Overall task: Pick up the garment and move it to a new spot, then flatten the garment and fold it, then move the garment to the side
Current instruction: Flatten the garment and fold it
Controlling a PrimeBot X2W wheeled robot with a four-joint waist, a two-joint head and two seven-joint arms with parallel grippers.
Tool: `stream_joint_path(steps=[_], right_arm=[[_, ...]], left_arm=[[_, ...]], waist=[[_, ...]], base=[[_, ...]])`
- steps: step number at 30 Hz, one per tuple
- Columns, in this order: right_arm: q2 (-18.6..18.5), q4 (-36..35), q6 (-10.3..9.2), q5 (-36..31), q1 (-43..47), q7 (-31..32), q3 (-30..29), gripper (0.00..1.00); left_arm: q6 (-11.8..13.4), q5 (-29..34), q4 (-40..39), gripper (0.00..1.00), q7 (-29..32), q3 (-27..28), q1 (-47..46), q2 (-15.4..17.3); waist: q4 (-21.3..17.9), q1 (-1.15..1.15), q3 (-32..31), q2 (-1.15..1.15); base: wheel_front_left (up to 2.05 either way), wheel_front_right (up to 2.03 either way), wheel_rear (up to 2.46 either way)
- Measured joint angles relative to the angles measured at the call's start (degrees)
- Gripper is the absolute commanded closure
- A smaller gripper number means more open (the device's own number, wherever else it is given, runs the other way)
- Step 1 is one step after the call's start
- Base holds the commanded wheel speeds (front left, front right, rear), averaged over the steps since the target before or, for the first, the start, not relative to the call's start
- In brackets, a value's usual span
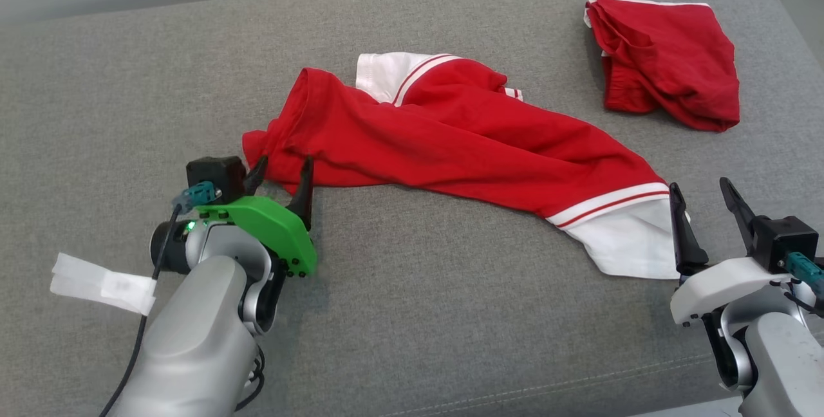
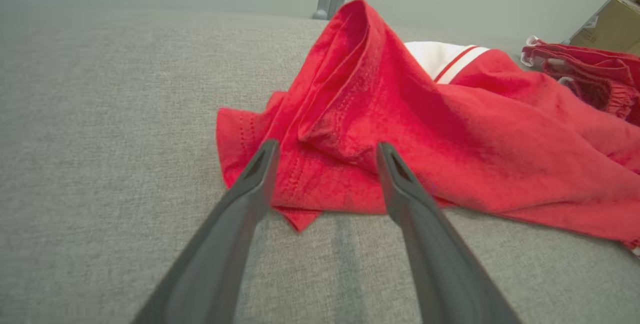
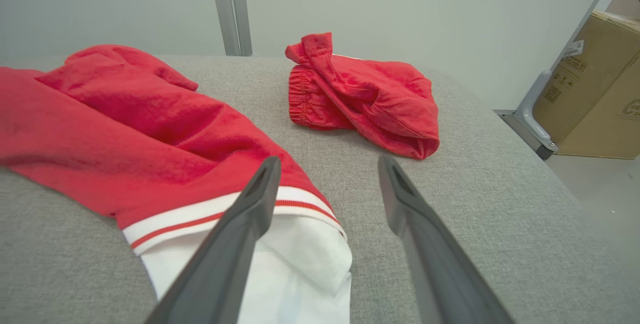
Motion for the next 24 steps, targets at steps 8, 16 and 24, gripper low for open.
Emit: stream_joint_path(steps=[8, 16, 24], right_arm=[[0.21, -0.36, 0.56, -0.31, -0.06, 0.01, 0.57, 0.0], [-0.22, -0.51, 0.55, -0.71, -0.07, 0.01, -0.2, 0.0], [-0.47, -0.65, 0.51, -0.73, -0.07, 0.01, -0.7, 0.0]], left_arm=[[-0.42, -3.97, 0.57, 0.0, 0.76, 2.11, 1.48, -0.14], [-1.41, -6.34, 0.62, 0.0, 0.66, 3.99, 1.45, -0.23], [-2.38, -9.47, 0.38, 0.0, -0.26, 5.92, 1.25, -0.45]], waist=[[-1.33, 0.0, 1.21, 0.0], [-3.36, 0.0, 2.24, 0.0], [-3.93, 0.0, 2.57, 0.0]], base=[[0.0, 0.0, 0.0], [0.0, 0.0, 0.0], [0.0, 0.0, 0.0]])
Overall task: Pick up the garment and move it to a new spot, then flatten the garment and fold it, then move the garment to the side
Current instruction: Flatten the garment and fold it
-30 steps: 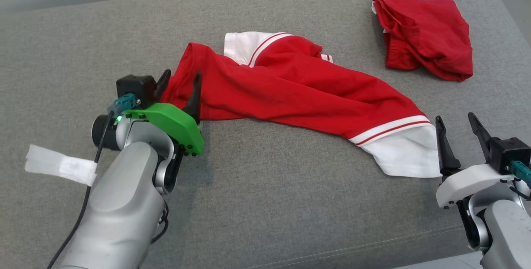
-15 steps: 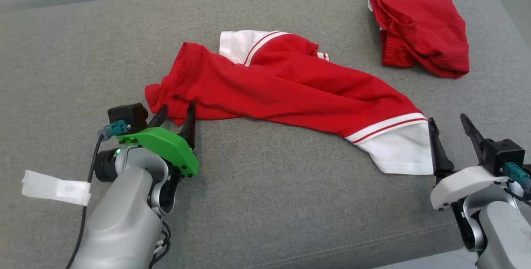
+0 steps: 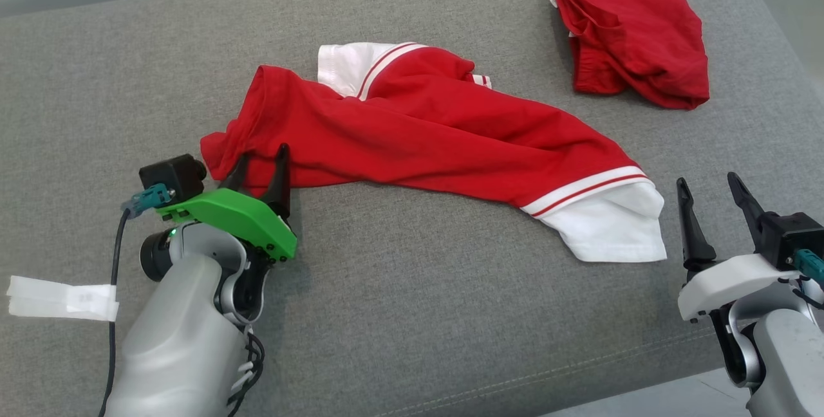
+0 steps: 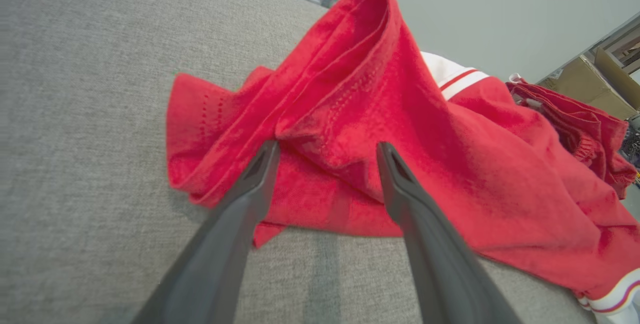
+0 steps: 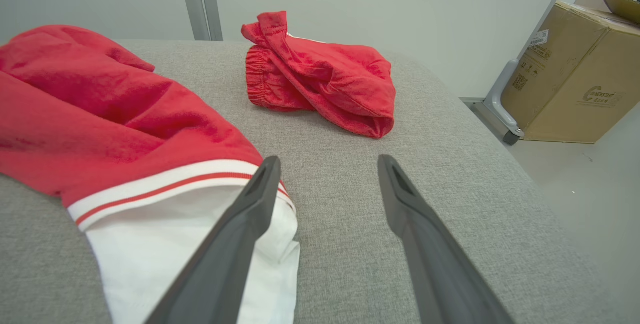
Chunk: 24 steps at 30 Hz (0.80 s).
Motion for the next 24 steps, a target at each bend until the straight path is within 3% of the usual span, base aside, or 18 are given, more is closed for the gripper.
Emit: stream_joint_path(steps=[10, 13, 19, 20, 21, 24], right_arm=[[0.08, -0.03, 0.14, -0.57, 0.0, -0.01, 0.25, 0.0], [0.09, 0.0, 0.25, -0.75, -0.01, 0.0, 0.32, 0.0], [0.14, 0.11, 0.56, -1.05, 0.0, 0.0, 0.34, 0.0], [0.18, 0.12, 0.56, -1.05, 0.0, 0.0, 0.34, 0.0], [0.2, 0.13, 0.56, -1.05, 0.0, -0.01, 0.34, 0.0], [0.2, 0.14, 0.56, -1.05, 0.0, 0.0, 0.3, 0.0]], left_arm=[[-1.01, -2.74, 0.82, 0.01, 0.0, 1.22, -1.26, -0.11], [-1.05, -2.76, 1.02, 0.34, 0.0, 1.09, -1.96, -0.14], [-1.07, -2.76, 2.46, 0.82, 0.08, -0.11, -2.48, -0.24], [-1.07, -2.76, 2.63, 0.93, 0.08, -0.27, -2.48, -0.29], [-1.07, -2.75, 2.75, 1.0, 0.08, -0.35, -2.48, -0.32], [-1.07, -2.69, 3.24, 1.0, 0.07, -0.41, -2.48, -0.34]], waist=[[-0.51, 0.0, -0.2, 0.0], [-0.76, 0.0, -0.29, 0.0], [-1.3, 0.0, -0.5, 0.0], [-1.37, 0.0, -0.54, 0.0], [-1.42, 0.0, -0.59, 0.0], [-1.48, 0.0, -0.68, 0.0]], base=[[0.0, 0.0, 0.0], [0.0, 0.0, 0.0], [0.0, 0.0, 0.0], [0.0, 0.0, 0.0], [0.0, 0.0, 0.0], [0.0, 0.0, 0.0]])
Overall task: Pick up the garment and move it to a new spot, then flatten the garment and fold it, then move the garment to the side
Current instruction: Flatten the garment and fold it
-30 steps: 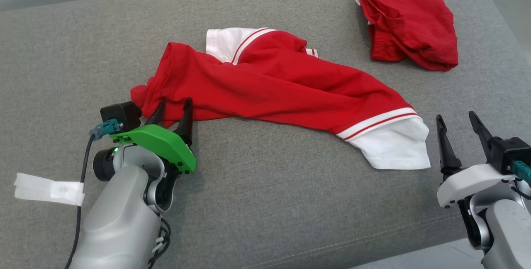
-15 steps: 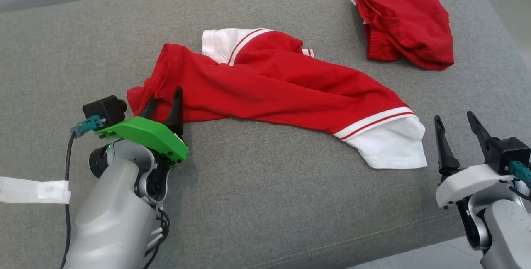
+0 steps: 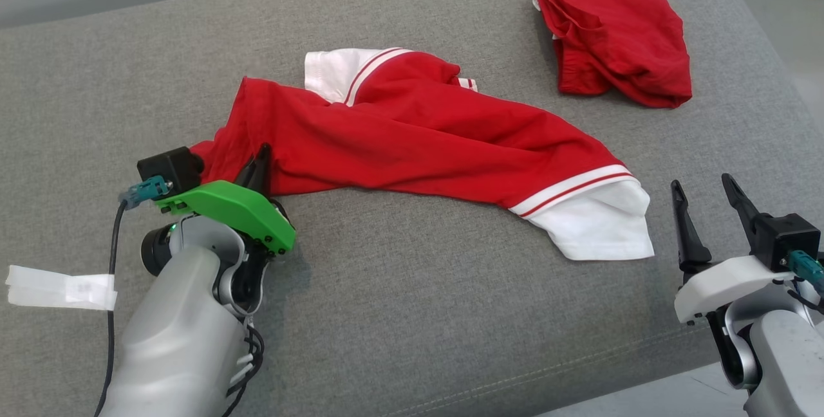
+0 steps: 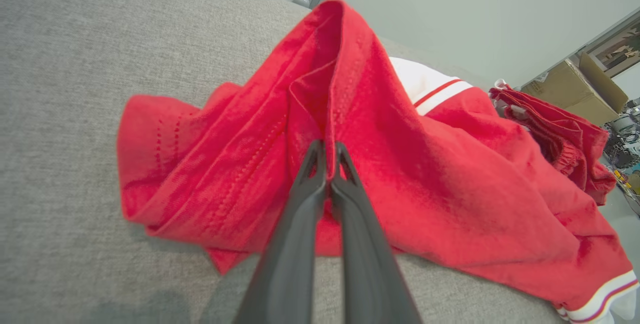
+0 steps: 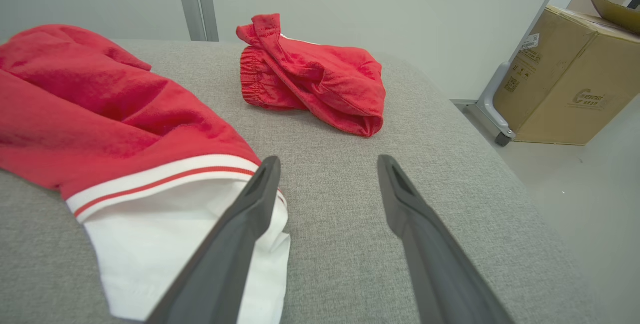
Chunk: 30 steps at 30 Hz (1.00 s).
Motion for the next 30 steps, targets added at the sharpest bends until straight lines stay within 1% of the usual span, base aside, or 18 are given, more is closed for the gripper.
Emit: stream_joint_path(steps=[5, 8, 13, 16, 19, 22, 26, 27, 30], right_arm=[[0.47, -0.05, 0.0, 0.0, 0.01, 0.0, -0.42, 0.0], [0.88, -0.16, 0.21, 0.24, 0.08, 0.0, -0.67, 0.0], [2.54, -1.36, 0.52, 3.21, 1.79, -0.01, -2.78, 0.0], [3.11, -2.02, 1.04, 4.46, 3.59, -0.01, -3.37, 0.0], [3.59, -2.01, 1.62, 5.66, 5.47, -0.01, -3.44, 0.0], [4.87, -1.96, 2.09, 7.11, 7.61, -0.01, -3.9, 0.0], [6.88, -0.78, 3.27, 10.18, 11.21, 0.0, -4.16, 0.0], [7.32, -0.16, 3.7, 10.5, 12.04, 0.0, -4.08, 0.0], [8.76, 1.34, 4.07, 12.4, 13.55, 0.0, -4.21, 0.0]], left_arm=[[-0.01, 0.62, 0.91, 1.0, -0.32, -0.69, 0.0, -0.05], [-1.07, 0.52, -0.07, 1.0, -1.81, -0.29, 0.05, -0.08], [-2.45, 0.3, -4.22, 1.0, -3.69, 0.62, 1.68, -0.19], [-2.46, 0.09, -6.66, 1.0, -4.69, 1.75, 4.72, -0.01], [-2.46, -0.1, -9.2, 1.0, -4.87, 3.04, 7.5, 0.88], [-2.46, -0.08, -11.89, 1.0, -5.13, 3.58, 9.72, 1.18], [-2.36, -0.07, -14.7, 1.0, -5.14, 3.71, 13.0, 1.21], [-2.2, -0.08, -15.28, 1.0, -5.14, 3.93, 14.13, 1.27], [-1.12, -0.15, -16.6, 1.0, -5.15, 5.0, 17.34, 1.8]], waist=[[0.37, 0.0, -0.34, 0.0], [0.95, 0.0, -0.63, 0.0], [2.16, 0.0, -1.18, 0.0], [2.98, 0.0, -1.52, 0.0], [3.83, 0.0, -1.92, 0.0], [4.73, 0.0, -2.34, 0.0], [6.04, 0.0, -2.9, 0.0], [6.32, 0.0, -3.09, 0.0], [6.92, 0.0, -3.71, 0.0]], base=[[0.0, 0.0, 0.0], [0.0, 0.0, 0.0], [0.0, 0.0, 0.0], [0.0, 0.0, 0.0], [0.0, 0.0, 0.0], [0.0, 0.0, 0.0], [0.0, 0.0, 0.0], [0.0, 0.0, 0.0], [0.0, 0.0, 0.0]])
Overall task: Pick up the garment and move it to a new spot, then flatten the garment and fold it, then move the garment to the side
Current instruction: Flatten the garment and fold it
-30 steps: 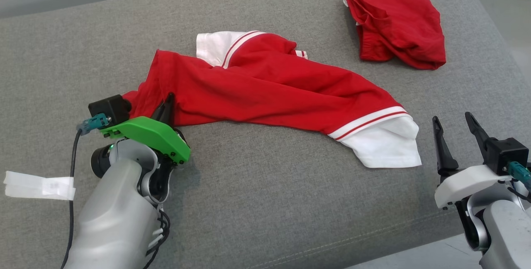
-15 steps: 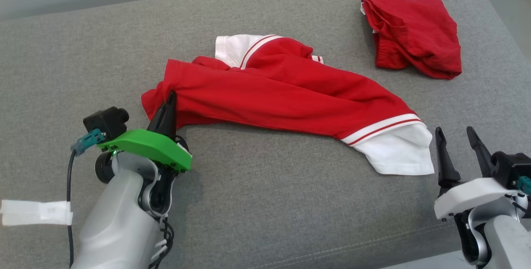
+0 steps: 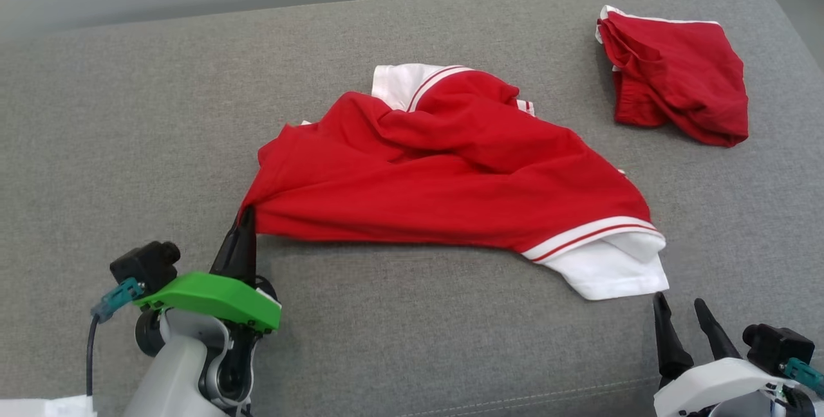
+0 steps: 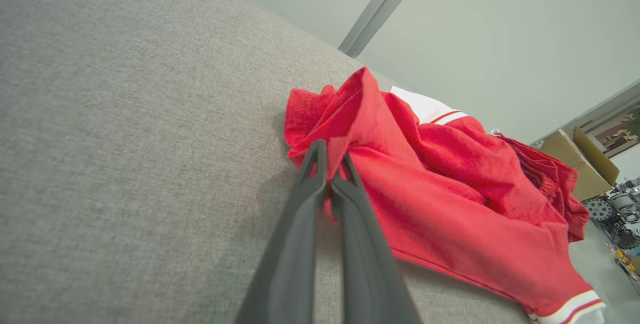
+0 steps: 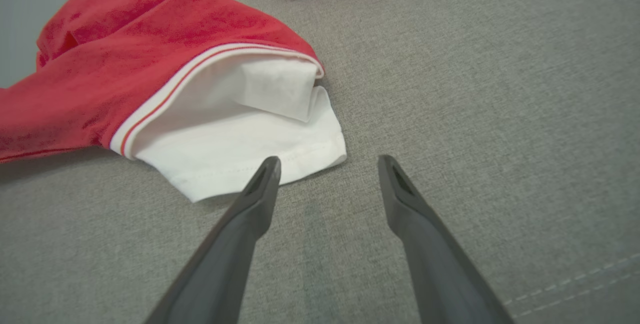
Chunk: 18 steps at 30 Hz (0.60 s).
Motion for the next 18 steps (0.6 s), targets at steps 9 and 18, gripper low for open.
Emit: stream_joint_path(steps=[9, 18], right_arm=[[1.33, 2.69, 1.7, 3.34, -0.97, -0.01, -1.52, 0.0], [1.64, 7.13, 2.5, 4.49, -3.88, 0.0, -1.98, 0.0]], left_arm=[[1.07, 0.11, -5.09, 1.0, -0.02, -0.59, 4.53, 0.56], [2.58, 0.69, -9.31, 1.0, 0.03, -1.54, 7.61, 0.78]], waist=[[1.01, 0.0, -1.06, 0.0], [1.62, 0.0, -1.18, 0.0]], base=[[0.0, 0.0, 0.0], [0.0, 0.0, 0.0]])
